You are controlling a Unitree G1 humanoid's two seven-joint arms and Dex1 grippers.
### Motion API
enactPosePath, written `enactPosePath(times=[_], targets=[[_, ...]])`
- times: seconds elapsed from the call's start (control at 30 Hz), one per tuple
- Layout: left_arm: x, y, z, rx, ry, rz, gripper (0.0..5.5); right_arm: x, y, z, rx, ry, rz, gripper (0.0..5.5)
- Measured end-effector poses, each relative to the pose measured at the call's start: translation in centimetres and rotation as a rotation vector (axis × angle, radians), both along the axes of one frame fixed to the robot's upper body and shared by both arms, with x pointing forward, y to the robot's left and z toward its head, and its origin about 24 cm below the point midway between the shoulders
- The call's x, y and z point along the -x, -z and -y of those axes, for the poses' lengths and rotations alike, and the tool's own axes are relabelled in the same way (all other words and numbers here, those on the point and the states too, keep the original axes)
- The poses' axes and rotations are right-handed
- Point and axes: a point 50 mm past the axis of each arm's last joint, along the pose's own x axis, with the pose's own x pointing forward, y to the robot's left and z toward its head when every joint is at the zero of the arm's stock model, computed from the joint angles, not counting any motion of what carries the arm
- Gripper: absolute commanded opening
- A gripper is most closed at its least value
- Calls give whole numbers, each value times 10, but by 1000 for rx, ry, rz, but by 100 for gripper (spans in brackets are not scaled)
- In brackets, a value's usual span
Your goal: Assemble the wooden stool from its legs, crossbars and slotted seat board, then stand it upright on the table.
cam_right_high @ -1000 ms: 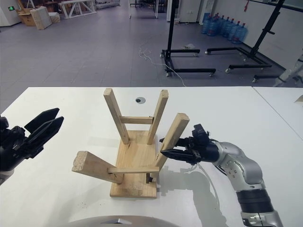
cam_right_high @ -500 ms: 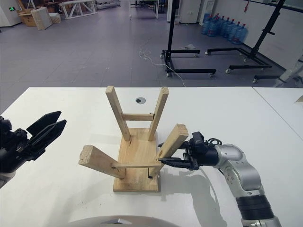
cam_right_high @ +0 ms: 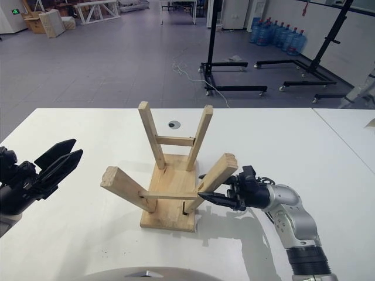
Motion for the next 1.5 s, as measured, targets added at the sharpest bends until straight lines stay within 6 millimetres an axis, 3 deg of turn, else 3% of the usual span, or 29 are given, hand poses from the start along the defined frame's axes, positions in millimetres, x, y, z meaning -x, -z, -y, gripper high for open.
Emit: enactPosePath(times=[0.27,0.37,0.5,0.63,0.97,1.2,1.5], targets=[[0,0,0,-6,-5,13,382,5,3,5,-27,-27,-11,205],[6,-17,8,-11,32,96,382,6,3,5,-30,-30,-12,205],[23,-33,23,-139,209,188,382,9,4,3,-36,-29,-14,205],[27,-29,28,-243,341,174,382,13,5,3,-48,-20,-25,205],[22,-21,57,-285,535,178,382,11,4,4,-46,-32,-38,205],[-1,-6,56,-306,467,117,382,7,4,3,-44,-53,-42,205],[0,2,55,-268,439,86,382,5,4,-1,-46,-86,-25,205]])
